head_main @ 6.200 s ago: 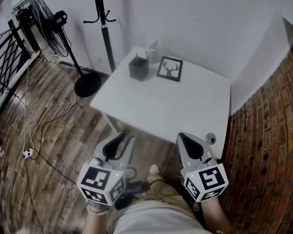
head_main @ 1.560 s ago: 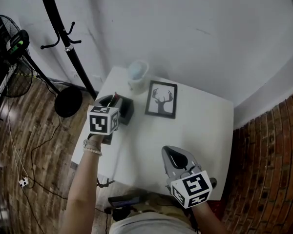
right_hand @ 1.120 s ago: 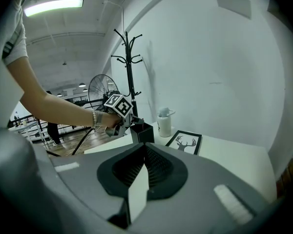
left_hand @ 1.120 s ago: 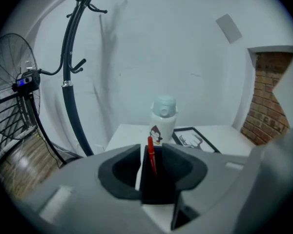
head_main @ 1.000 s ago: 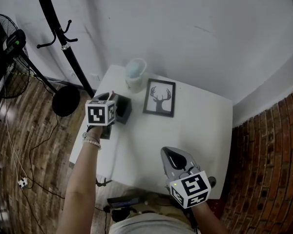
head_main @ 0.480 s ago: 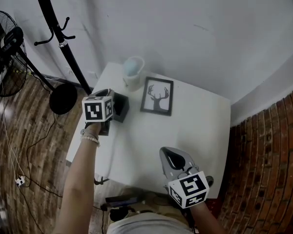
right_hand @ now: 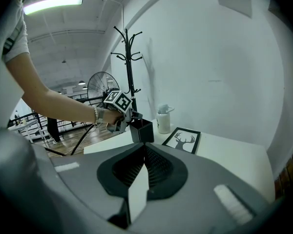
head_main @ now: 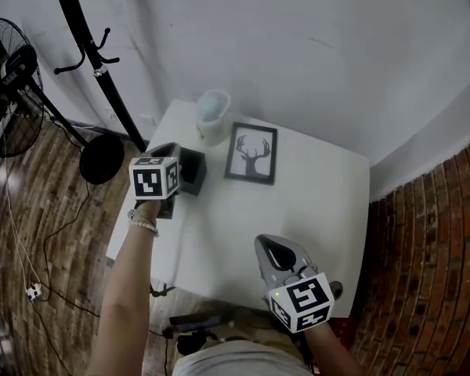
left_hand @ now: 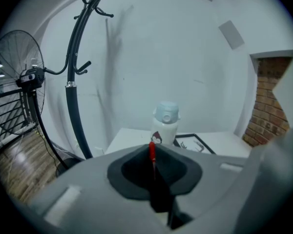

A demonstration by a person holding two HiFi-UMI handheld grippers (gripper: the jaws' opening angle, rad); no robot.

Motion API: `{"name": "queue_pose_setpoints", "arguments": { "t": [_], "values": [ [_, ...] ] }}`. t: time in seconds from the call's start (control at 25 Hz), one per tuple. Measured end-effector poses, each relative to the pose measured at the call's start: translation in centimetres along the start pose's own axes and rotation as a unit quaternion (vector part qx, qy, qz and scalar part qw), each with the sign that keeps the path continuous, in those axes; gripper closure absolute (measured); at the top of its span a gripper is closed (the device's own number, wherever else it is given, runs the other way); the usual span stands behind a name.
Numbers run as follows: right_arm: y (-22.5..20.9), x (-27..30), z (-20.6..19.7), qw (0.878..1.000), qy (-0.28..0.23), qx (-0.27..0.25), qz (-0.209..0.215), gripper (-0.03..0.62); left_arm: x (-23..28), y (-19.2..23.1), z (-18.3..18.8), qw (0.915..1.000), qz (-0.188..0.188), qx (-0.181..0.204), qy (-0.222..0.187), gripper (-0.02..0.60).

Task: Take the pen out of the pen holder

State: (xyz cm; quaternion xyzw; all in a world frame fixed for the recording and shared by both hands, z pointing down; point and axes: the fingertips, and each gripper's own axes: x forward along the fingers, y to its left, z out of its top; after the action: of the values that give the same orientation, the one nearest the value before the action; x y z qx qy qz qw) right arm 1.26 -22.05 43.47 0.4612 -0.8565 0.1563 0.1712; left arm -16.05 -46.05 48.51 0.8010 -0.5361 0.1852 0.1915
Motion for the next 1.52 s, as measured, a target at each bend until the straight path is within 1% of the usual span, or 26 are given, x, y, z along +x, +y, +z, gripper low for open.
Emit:
{"name": "queue_pose_setpoints", "arguments": {
  "t": [0.2,0.52,0.92,1.2,1.52],
  "values": [
    [0.2,-0.1,-0.2,1.0,0.0,0.0,0.002,0.59,-0.6,-0.4,0.5,1.0,-0.006,-0.002,-0.005,0.551],
    [0.7,-0.2,-0.1,1.0,-0.004,-0.005,0.008,0.589,-2.4,-1.7,2.1,0.9988,-0.013,0.037,-0.028,0.551],
    [0.9,-1.2,0.0,1.0,-0.011,-0.008,0.009,0.589,-6.1,-3.3,3.5,0.9963,-0.017,0.055,-0.064,0.551],
    [1.1,-1.9,0.3,1.0,-0.019,-0.011,0.008,0.589,-8.8,-5.2,4.6,0.992,-0.023,0.084,-0.092,0.551],
    [0.8,-2.9,0.5,1.0,-0.027,-0.012,0.001,0.589,-12.2,-7.4,6.3,0.9857,-0.03,0.1,-0.132,0.551]
  ]
}}
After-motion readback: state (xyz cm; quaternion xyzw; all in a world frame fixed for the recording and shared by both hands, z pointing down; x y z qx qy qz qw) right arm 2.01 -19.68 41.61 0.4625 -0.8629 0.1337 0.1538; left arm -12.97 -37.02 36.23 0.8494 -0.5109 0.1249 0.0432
